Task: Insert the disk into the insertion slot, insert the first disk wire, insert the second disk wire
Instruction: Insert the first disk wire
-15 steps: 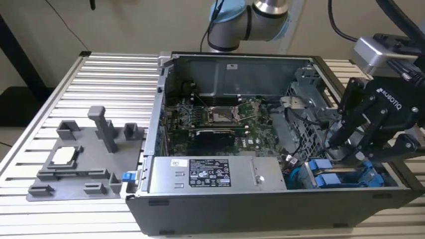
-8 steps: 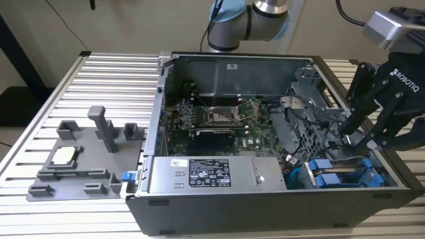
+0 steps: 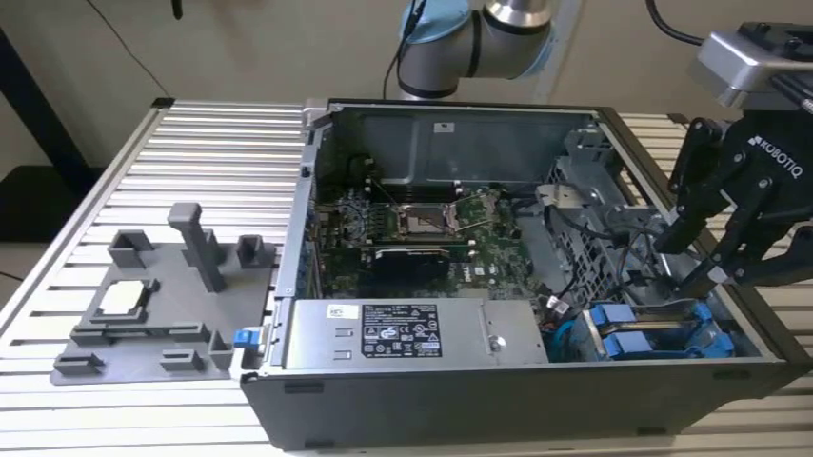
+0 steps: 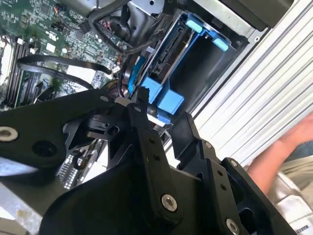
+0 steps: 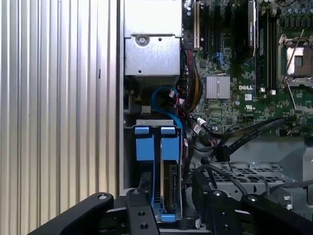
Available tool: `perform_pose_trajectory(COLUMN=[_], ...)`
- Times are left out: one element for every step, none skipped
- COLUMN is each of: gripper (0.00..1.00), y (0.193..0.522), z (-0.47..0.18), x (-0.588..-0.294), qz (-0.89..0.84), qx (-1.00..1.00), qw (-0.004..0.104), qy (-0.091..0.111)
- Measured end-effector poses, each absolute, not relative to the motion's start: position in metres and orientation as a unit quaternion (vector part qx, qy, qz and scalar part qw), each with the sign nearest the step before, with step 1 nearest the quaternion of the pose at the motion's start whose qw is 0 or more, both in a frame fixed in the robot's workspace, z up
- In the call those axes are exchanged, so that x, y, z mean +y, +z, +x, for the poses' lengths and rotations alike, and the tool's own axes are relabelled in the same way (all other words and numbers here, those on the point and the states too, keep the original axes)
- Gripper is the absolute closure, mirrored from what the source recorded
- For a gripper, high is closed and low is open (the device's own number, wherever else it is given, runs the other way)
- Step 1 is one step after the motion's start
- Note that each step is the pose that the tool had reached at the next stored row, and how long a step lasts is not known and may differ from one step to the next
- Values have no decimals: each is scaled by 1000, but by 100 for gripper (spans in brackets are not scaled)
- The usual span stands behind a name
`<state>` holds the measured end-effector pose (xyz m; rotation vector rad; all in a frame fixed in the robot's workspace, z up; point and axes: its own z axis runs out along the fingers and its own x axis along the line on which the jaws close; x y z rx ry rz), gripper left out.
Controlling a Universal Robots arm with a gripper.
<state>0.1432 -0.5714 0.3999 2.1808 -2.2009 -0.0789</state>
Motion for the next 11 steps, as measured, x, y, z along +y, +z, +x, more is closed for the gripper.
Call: perform_pose_trajectory(gripper=[53, 53, 53, 53, 53, 53, 53, 53, 53, 53, 53], y=[400, 400, 400, 400, 400, 400, 399, 399, 399, 399, 399], z=[143, 143, 144, 144, 144, 144, 145, 145, 146, 147, 148], x=[-571, -571, -571, -571, -571, -571, -571, -571, -571, -571, -571], qz=[704, 704, 704, 704, 704, 704, 704, 704, 704, 704, 704], qx=[-710, -710, -710, -710, -710, -709, -709, -709, -709, -709, -709], qw=[21, 21, 21, 21, 21, 21, 21, 21, 21, 22, 22], qy=[-25, -25, -25, -25, -25, -26, -26, -25, -25, -25, -25])
